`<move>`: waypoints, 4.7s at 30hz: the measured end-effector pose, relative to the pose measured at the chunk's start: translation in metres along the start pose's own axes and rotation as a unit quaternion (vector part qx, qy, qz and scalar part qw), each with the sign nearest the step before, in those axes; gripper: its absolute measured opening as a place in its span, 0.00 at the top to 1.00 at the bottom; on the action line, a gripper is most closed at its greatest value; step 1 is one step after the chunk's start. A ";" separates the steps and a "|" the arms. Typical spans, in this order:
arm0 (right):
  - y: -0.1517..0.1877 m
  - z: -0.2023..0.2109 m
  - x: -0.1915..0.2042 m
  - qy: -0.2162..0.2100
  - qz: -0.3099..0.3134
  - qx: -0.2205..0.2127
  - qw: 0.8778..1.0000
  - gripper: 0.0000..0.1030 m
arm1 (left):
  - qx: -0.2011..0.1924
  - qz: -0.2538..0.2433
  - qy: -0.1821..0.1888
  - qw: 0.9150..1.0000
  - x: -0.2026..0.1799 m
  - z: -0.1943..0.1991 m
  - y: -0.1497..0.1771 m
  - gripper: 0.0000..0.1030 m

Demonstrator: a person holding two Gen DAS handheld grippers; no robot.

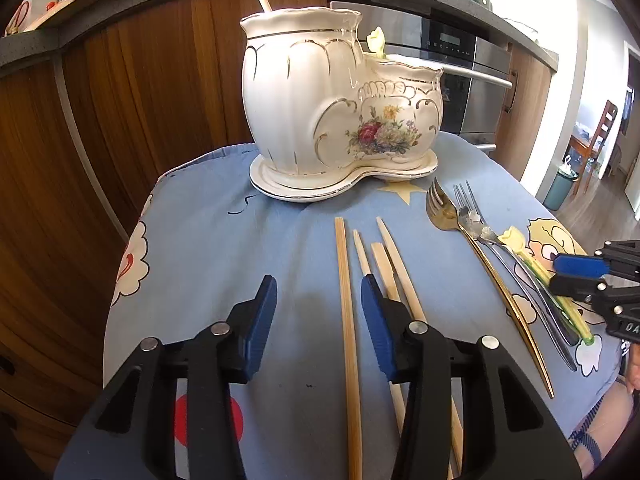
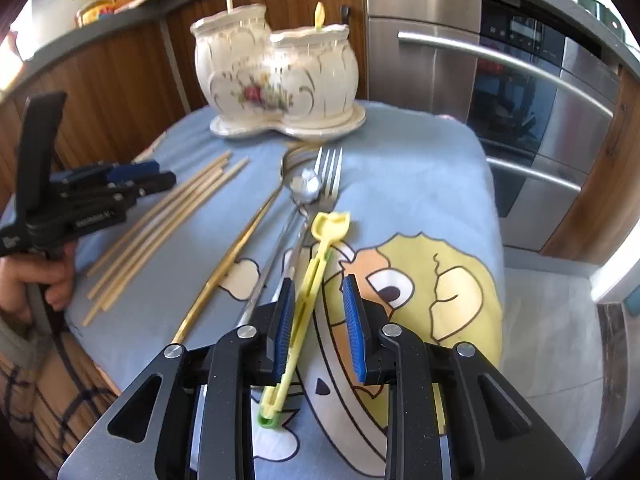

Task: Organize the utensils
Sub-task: 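Grasp another chopstick with the left tool while the right tool grasps yellow tongs, then lift and drop the chopstick and yellow tongs into the ceramic holder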

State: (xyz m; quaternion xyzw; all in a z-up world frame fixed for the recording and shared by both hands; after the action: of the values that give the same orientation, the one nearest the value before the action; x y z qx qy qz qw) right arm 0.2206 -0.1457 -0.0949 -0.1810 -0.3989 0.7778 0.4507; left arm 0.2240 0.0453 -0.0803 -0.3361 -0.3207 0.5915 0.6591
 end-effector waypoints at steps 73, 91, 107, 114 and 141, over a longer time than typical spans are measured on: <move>-0.120 0.009 -0.006 -0.111 -0.022 -0.056 0.992 0.90 | -0.093 0.048 0.106 0.989 0.018 0.067 -0.109 0.94; -0.198 0.009 0.012 -0.174 -0.204 -0.299 0.916 0.90 | -0.338 0.157 0.095 0.923 0.035 0.099 -0.197 0.94; -0.249 -0.001 -0.007 -0.103 -0.134 -0.366 0.915 0.90 | -0.409 0.121 0.048 0.903 0.035 0.074 -0.247 0.94; -0.241 -0.024 -0.012 -0.058 -0.101 -0.343 0.932 0.90 | -0.369 0.107 0.027 0.923 0.034 0.048 -0.231 0.94; -0.199 -0.059 0.002 -0.002 -0.056 -0.248 0.967 0.88 | -0.214 0.091 -0.013 0.972 0.041 -0.003 -0.180 0.94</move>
State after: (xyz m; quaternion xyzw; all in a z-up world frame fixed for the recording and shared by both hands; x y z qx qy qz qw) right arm 0.3681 -0.0625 0.0251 -0.2631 -0.5900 0.6282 0.4336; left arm 0.3323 0.0726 0.0668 -0.4897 -0.4161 0.5710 0.5109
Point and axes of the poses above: each gripper's, at about its wrist camera, not at the fingertips, and z roughly against the way its jaws point, x to its left, y to its underside, the point moved 10 cm from there along -z, roughly the way its jaws point, and after that the axes turned 8 degrees about -x, right-handed, at the moved point
